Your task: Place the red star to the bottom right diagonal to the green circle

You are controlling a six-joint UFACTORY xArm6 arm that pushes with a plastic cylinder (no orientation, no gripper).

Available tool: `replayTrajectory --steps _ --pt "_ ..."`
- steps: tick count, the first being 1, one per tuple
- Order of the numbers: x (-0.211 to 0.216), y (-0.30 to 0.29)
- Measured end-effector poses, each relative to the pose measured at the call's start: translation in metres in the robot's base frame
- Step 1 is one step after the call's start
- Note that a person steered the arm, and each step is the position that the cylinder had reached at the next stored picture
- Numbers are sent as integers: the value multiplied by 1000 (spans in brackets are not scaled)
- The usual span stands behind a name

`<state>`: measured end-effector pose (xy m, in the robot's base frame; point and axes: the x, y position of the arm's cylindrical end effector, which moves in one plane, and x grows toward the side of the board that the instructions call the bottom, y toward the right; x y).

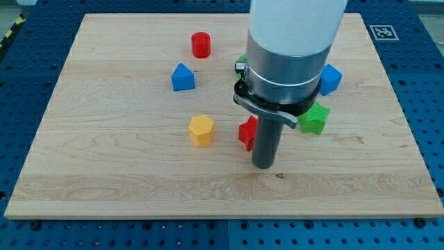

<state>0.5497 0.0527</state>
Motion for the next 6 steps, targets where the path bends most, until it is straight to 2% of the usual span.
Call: replayTrajectory --steps 2,4,6 --pt "-13 -54" --pt "-17 -48" --pt "-32 -14"
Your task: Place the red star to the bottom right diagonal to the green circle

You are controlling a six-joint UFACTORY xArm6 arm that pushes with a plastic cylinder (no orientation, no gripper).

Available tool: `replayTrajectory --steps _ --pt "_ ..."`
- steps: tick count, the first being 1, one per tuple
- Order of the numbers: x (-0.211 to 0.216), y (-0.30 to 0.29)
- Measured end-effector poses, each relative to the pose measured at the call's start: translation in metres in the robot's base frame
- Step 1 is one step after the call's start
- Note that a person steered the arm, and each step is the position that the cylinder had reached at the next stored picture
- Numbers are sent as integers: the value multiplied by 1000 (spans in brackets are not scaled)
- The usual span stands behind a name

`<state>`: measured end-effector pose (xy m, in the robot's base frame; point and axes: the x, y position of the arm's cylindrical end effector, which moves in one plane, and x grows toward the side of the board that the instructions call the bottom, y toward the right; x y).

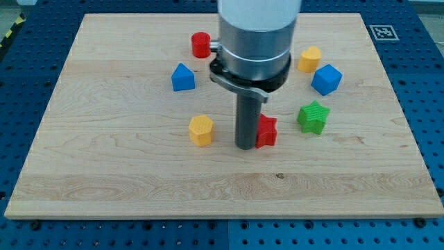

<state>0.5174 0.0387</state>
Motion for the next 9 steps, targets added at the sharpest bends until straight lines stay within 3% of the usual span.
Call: replayTrajectory --steps 4,6,9 --pt "-4 71" --pt "-37 68" --pt "-38 46"
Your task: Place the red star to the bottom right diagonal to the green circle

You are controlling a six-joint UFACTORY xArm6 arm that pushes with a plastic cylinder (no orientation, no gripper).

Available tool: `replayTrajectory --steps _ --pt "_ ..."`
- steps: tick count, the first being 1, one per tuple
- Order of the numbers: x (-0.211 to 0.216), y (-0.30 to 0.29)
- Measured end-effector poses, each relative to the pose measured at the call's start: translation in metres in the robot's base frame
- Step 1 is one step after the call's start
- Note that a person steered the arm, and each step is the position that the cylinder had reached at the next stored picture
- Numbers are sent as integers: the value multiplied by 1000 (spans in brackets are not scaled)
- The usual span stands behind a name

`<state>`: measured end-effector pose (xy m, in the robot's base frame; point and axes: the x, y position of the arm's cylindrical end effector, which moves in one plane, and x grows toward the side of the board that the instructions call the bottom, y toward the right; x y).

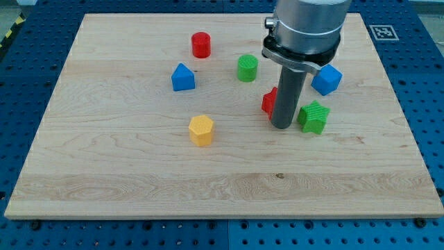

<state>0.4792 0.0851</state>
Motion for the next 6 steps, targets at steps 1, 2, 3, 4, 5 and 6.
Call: replayTrajectory --steps 1,2,3,4,5,6 --pt "0 -4" --pt "-5 -4" --pt "-18 -4" --pt "-32 6" --pt "-48 29" --pt "-72 53"
